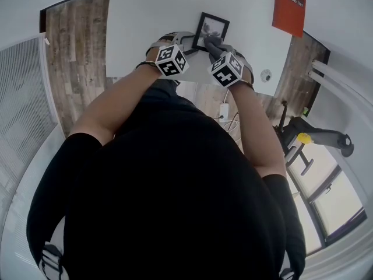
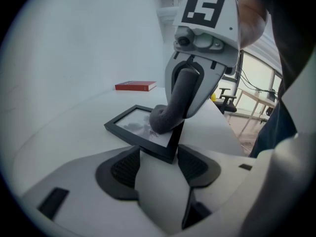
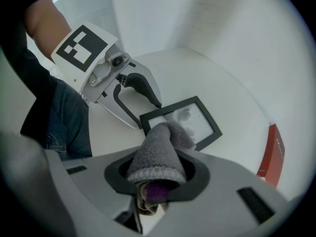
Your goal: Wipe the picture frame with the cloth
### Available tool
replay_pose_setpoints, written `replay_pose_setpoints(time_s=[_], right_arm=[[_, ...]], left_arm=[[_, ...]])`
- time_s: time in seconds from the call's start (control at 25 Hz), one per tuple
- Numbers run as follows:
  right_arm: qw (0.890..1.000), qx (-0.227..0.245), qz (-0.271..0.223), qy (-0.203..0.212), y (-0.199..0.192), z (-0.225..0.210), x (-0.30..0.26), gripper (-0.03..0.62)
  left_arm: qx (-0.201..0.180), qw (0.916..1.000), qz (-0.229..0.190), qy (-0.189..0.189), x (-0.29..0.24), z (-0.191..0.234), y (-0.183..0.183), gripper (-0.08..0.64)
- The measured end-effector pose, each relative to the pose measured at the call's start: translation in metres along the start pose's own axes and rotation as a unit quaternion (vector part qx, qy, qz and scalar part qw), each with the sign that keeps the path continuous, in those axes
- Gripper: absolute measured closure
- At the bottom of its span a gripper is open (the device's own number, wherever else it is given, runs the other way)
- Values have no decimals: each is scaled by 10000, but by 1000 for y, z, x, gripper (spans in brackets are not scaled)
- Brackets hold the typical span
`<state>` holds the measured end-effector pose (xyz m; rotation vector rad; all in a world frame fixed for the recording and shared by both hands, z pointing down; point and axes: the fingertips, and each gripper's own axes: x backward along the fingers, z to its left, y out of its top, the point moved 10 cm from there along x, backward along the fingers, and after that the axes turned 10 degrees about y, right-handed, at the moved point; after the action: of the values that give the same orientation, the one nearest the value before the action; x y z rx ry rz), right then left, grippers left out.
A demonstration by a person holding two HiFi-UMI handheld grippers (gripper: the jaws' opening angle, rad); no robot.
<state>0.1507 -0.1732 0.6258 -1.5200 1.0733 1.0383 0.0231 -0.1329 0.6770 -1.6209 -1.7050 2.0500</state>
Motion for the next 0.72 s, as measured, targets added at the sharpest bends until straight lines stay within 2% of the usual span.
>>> replay_pose_setpoints(time_s=[0.72], right_arm=[[10000, -11, -60, -64, -6, 6, 5, 491]], left_arm=[[84, 9999, 122, -59, -3, 1, 0, 310]])
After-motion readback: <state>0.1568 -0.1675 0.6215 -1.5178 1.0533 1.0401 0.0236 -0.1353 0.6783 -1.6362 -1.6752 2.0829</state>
